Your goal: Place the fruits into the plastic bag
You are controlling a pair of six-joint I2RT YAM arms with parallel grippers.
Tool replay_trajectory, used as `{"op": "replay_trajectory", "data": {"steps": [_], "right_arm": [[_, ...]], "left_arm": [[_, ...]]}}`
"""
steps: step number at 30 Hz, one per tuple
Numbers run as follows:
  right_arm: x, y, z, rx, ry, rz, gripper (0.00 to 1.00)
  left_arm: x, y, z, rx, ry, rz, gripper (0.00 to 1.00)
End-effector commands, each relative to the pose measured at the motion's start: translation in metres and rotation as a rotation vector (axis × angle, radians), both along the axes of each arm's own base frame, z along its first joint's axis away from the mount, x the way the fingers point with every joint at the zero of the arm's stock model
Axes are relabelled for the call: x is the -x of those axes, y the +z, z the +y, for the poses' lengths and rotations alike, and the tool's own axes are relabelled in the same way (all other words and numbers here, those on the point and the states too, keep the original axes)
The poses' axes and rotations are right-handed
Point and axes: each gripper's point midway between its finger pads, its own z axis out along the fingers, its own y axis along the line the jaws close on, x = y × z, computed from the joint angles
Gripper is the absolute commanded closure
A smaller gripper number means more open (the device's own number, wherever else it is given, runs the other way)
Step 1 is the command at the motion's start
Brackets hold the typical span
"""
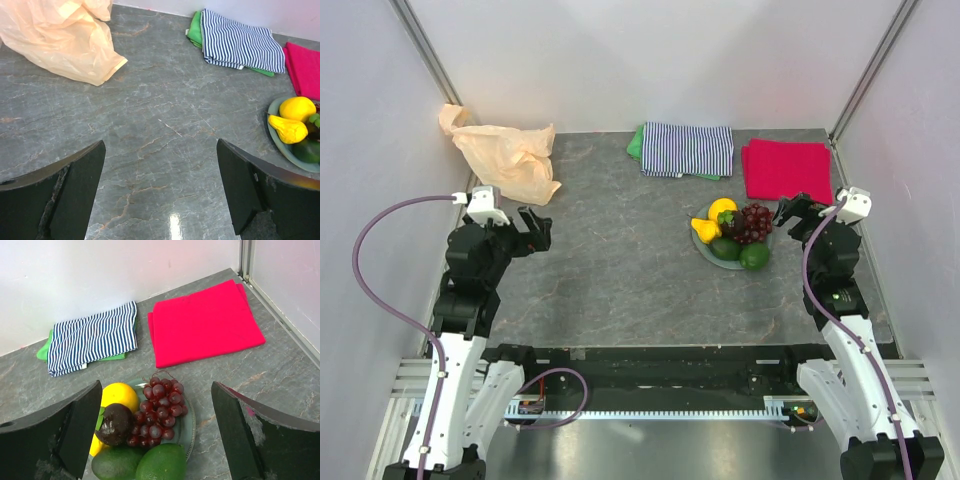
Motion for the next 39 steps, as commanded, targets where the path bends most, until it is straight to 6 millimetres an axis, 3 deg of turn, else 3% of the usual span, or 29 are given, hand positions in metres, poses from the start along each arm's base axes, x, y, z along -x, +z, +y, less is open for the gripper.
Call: {"op": "replay_trajectory", "data": {"steps": [1,5,9,13,18,21,22,23,24,25,27,29,32,36,37,39], "right_arm": [[0.001,0.021,-0.002,-0.015,-0.015,-0.074,0.02],[0.003,0.021,-0.004,-0.015,-0.025,-0.075,0.02],[0.003,0.020,-0.003,-0.015,-0.025,-0.067,0.02],[0.003,0.017,-0.003,-0.020,-0.024,-0.055,0.02],[0.004,0.018,-0.001,-0.025,-0.014,-0.033,0.02],[0.002,0.017,0.005,-0.041,0.016,-0.030,0.02],[0.002,0.018,0.007,-0.045,0.025,-0.030,0.02],[0.001,0.018,0.011,-0.047,0.046,-0.028,0.02],[0.001,0.018,0.013,-0.049,0.057,-0.024,0.02],[0.000,0.018,0.015,-0.052,0.072,-0.021,0.02],[-0.001,0.022,0.025,-0.058,0.125,-0.019,0.02],[-0.001,0.025,0.033,-0.060,0.168,-0.021,0.02],[0.000,0.022,0.036,-0.063,0.188,-0.003,0.02],[0.002,0.027,0.043,-0.064,0.226,-0.007,0.02],[0.003,0.027,0.043,-0.063,0.228,-0.006,0.02],[0.004,0.027,0.043,-0.057,0.231,-0.004,0.02]], "left_arm": [[-0.007,0.004,0.006,0.006,0.042,-0.005,0.01],[-0.016,0.002,0.008,0.063,0.089,0.008,0.01],[-0.028,0.009,-0.004,0.103,0.042,-0.010,0.01],[-0.049,0.003,0.017,0.136,0.197,-0.007,0.02],[-0.086,-0.033,0.060,-0.008,0.431,0.104,0.03],[-0.117,-0.040,0.054,-0.034,0.401,0.144,0.03],[-0.132,-0.063,0.051,-0.051,0.393,0.210,0.03],[-0.141,-0.070,0.050,-0.057,0.393,0.232,0.03],[-0.153,-0.061,0.052,-0.051,0.399,0.214,0.03],[-0.165,-0.079,0.054,-0.056,0.407,0.255,0.02],[-0.185,-0.070,0.060,-0.034,0.416,0.228,0.01],[-0.210,-0.076,0.062,-0.025,0.410,0.240,0.01],[-0.241,-0.100,0.068,-0.039,0.402,0.306,0.01],[-0.268,-0.122,0.068,-0.045,0.383,0.344,0.01],[-0.270,-0.129,0.082,-0.041,0.397,0.360,0.01],[-0.278,-0.151,0.083,-0.031,0.374,0.422,0.01]]}}
